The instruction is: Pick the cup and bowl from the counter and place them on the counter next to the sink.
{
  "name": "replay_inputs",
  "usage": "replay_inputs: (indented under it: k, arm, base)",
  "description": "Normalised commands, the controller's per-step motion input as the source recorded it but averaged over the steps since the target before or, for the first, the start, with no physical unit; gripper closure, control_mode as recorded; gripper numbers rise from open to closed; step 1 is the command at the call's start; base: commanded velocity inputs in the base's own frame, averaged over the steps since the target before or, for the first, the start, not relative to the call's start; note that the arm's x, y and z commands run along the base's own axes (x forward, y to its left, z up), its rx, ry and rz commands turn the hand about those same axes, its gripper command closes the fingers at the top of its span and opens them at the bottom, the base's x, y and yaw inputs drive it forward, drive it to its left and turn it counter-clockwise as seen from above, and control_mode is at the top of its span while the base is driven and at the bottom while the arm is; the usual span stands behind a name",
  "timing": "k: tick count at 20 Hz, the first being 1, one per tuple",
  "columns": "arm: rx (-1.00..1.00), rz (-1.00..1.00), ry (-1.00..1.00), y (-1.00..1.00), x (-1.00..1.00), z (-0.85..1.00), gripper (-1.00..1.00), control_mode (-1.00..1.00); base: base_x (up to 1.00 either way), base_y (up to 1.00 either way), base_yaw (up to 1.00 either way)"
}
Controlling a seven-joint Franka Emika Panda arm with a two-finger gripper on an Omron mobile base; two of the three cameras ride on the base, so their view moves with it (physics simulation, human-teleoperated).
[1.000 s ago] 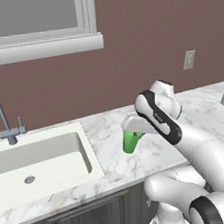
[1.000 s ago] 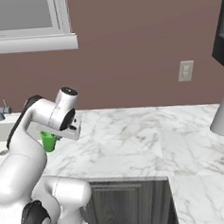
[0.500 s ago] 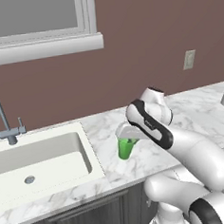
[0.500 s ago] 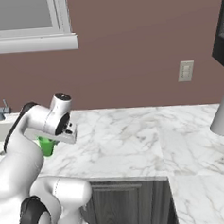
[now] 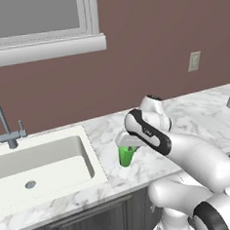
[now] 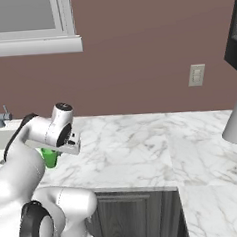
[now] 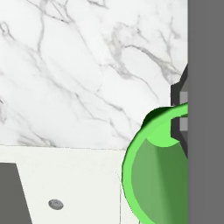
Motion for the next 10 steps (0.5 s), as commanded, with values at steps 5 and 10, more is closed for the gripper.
replay_inputs:
  k: [5, 10]
  arm:
    - [0.00, 0.00, 0.00, 0.00, 0.17, -0.22, 1.00, -1.00]
    - [0.00, 0.00, 0.00, 0.00, 0.05, -0.19, 1.00, -1.00]
  base:
    - [0.00, 0.00, 0.00]
    - [0.00, 0.00, 0.00]
